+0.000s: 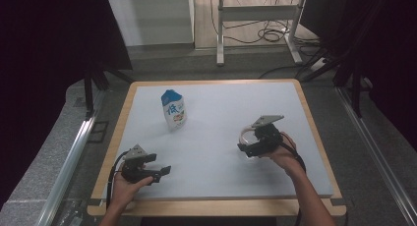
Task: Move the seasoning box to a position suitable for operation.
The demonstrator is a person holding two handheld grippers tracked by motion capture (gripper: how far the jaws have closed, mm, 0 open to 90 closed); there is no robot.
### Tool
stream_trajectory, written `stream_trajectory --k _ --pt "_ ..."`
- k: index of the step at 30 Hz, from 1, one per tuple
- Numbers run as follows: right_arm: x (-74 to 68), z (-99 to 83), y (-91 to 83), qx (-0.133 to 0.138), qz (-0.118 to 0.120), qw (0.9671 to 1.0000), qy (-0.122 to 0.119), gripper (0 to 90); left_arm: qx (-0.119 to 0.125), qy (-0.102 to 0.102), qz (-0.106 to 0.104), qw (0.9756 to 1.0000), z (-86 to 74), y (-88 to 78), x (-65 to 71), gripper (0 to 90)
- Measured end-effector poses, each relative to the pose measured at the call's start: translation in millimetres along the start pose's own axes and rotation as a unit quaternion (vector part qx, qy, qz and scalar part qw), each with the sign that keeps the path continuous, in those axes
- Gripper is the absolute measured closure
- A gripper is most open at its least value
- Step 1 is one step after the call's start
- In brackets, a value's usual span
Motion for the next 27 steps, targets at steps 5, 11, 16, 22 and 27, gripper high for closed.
stream_trajectory --k 5,11,16,22,27 --pt "4.0 -7.1 2.1 -0.011 0.013 0.9999 0.000 11.1 -0.002 0.000 0.000 1.0000 0.1 1.0 0.8 17.6" --pt "5.4 -7.4 -3.0 0.005 0.009 0.9999 0.012 2.4 -0.003 0.004 -0.001 1.0000 -0.1 2.1 3.0 17.6" --pt "-0.4 2.1 -25.4 0.064 -0.006 0.9978 0.016 2.0 -0.002 0.003 0.000 1.0000 -0.4 2.4 2.5 17.6" --pt "-5.5 -6.7 -51.0 0.145 -0.033 0.9886 0.022 23.1 -0.003 0.001 0.002 1.0000 -0.8 2.7 1.7 17.6" --pt "-11.0 -23.9 -75.5 0.193 -0.076 0.9773 0.041 55.2 -0.002 0.001 0.004 1.0000 -1.5 2.2 1.7 17.6"
Point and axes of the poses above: each handheld gripper's, and its own axes: y roughly forward along the jaws, z roughly out of its top, x roughly to its right, the point moved 1 cm from there along y, roughly forward along the jaws, and after that the axes turned 12 degrees about z, right-handed, at the moved point
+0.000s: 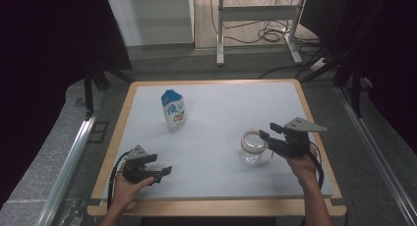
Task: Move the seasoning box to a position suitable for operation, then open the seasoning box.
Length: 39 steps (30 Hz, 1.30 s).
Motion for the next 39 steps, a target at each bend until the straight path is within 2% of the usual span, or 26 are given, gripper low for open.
stream_trajectory --k 2,4,8,10,17,19,26,29,31,33,35,39 --pt "0.5 -4.1 -10.6 0.017 -0.011 0.9998 0.006 63.0 0.000 -0.002 0.000 1.0000 -0.9 -0.4 0.0 17.6" --pt "0.2 -9.7 -17.8 0.023 -0.017 0.9995 0.012 70.9 0.000 -0.002 0.001 1.0000 -1.7 -0.4 -0.1 17.6" --pt "0.0 -15.7 -18.6 -0.006 -0.028 0.9996 0.003 86.1 -0.001 0.000 0.002 1.0000 -0.5 1.3 0.7 17.6" --pt "1.3 -18.7 -17.4 -0.014 -0.024 0.9996 0.005 89.7 0.000 0.000 0.003 1.0000 -0.5 1.6 1.8 17.6" --pt "1.7 -25.5 -12.7 -0.025 -0.020 0.9995 0.005 90.0 0.009 -0.001 0.005 0.9999 -0.4 0.7 3.3 20.7" --pt "2.2 -26.4 -11.9 -0.028 -0.026 0.9993 0.004 90.0 0.013 -0.002 0.004 0.9999 -0.3 1.3 3.1 21.3" --pt "4.4 -31.0 -11.9 -0.019 -0.025 0.9994 0.011 90.0 0.015 -0.004 0.009 0.9998 -0.2 1.1 3.5 21.6" --pt "4.1 -35.7 -10.6 -0.031 -0.036 0.9988 0.009 90.0 0.019 -0.004 0.012 0.9997 0.7 0.5 4.2 22.9" --pt "5.8 -38.9 -11.6 -0.022 -0.033 0.9991 0.018 90.0 0.019 -0.003 0.013 0.9997 1.0 1.1 4.7 24.2" --pt "5.7 -37.2 -14.7 -0.012 -0.041 0.9990 0.014 90.0 0.016 -0.002 0.014 0.9998 0.8 2.7 4.7 24.4" --pt "2.9 -33.1 -16.8 -0.001 -0.037 0.9993 0.009 90.0 0.013 -0.005 0.012 0.9998 0.4 4.3 4.8 24.5" --pt "-2.7 -30.2 -11.4 -0.011 -0.031 0.9994 -0.006 90.0 0.013 -0.004 0.011 0.9998 0.1 4.8 5.1 24.4"
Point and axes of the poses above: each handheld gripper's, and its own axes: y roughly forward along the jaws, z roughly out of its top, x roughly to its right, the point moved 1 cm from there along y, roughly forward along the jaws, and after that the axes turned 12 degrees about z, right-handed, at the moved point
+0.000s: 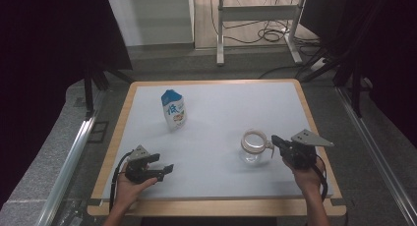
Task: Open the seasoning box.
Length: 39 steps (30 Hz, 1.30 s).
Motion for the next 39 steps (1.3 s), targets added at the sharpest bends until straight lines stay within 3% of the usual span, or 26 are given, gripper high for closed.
stream_trajectory --k 10,17,21,28,31,34,35,39 --pt "3.6 -8.1 2.5 0.015 0.010 0.9997 0.017 90.0 0.001 0.001 -0.002 1.0000 -0.2 -0.1 0.9 24.2" --pt "5.5 -11.7 1.2 0.028 0.018 0.9991 0.028 90.0 0.006 0.013 -0.011 0.9998 8.1 4.2 10.9 37.7" --pt "5.9 -12.7 0.9 0.032 0.020 0.9989 0.030 90.0 0.012 0.034 -0.060 0.9975 28.1 10.5 27.9 61.3" --pt "6.1 -13.2 1.0 0.033 0.021 0.9989 0.026 90.0 0.033 0.072 -0.101 0.9918 72.9 38.2 69.2 87.1" --pt "6.6 -13.7 0.8 0.035 0.022 0.9988 0.026 90.0 0.038 0.085 -0.116 0.9889 91.0 50.6 87.2 89.5" --pt "6.7 -13.8 0.7 0.035 0.023 0.9988 0.026 90.0 0.037 0.091 -0.124 0.9874 98.7 57.6 95.8 89.7" --pt "6.6 -13.7 0.8 0.035 0.022 0.9989 0.025 90.0 0.037 0.095 -0.135 0.9856 106.3 64.7 105.1 89.8" --pt "6.7 -13.8 0.8 0.035 0.023 0.9988 0.024 90.0 0.035 0.109 -0.144 0.9830 119.2 76.1 123.2 89.9"
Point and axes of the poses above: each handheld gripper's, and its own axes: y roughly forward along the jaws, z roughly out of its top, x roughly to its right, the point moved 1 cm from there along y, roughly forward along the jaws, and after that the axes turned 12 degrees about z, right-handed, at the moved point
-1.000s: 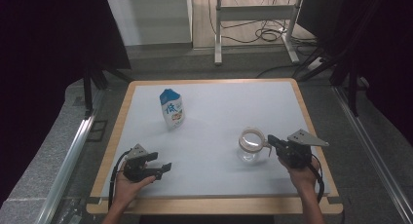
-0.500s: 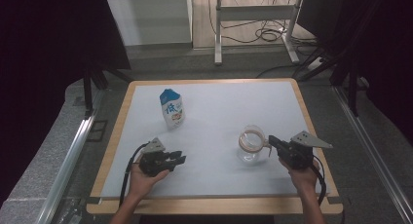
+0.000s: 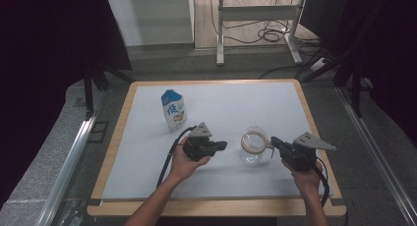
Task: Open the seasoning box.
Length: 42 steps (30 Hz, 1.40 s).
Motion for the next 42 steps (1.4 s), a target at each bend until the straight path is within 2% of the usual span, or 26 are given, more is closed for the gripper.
stream_trajectory --k 8,11,23,27,29,34,38,40,42 --pt "-0.1 0.2 0.3 0.000 -0.001 1.0000 -0.001 90.0 -0.006 0.006 0.000 1.0000 16.3 20.1 11.0 90.0" --pt "0.4 -0.1 0.2 0.001 0.001 1.0000 0.002 90.0 -0.008 0.013 0.004 0.9999 21.3 22.4 14.5 90.0" --pt "0.5 -1.3 -1.5 0.002 0.002 1.0000 0.003 90.0 -0.009 0.023 -0.003 0.9997 32.0 26.8 23.2 90.0" --pt "-9.3 -1.4 -5.0 0.001 0.011 0.9999 -0.006 90.0 -0.011 0.023 -0.007 0.9996 35.7 25.4 23.3 90.0" --pt "-15.9 -2.8 -5.9 -0.002 0.017 0.9998 -0.005 90.0 -0.011 0.030 -0.004 0.9995 38.9 23.2 23.5 90.0" --pt "-31.2 -14.7 -7.4 -0.017 0.036 0.9990 -0.020 90.0 -0.018 0.033 0.001 0.9993 45.8 20.5 23.0 90.0" --pt "-32.5 -27.1 -3.2 -0.031 0.045 0.9984 -0.013 89.5 -0.024 0.039 0.005 0.9989 49.4 22.1 27.6 90.0" --pt "-33.4 -32.6 1.1 -0.039 0.048 0.9980 -0.015 83.0 -0.023 0.043 0.003 0.9988 52.0 22.2 29.0 90.0" --pt "-35.2 -36.6 5.8 -0.048 0.053 0.9972 -0.018 81.3 -0.023 0.044 0.000 0.9987 53.6 23.1 30.8 90.0"
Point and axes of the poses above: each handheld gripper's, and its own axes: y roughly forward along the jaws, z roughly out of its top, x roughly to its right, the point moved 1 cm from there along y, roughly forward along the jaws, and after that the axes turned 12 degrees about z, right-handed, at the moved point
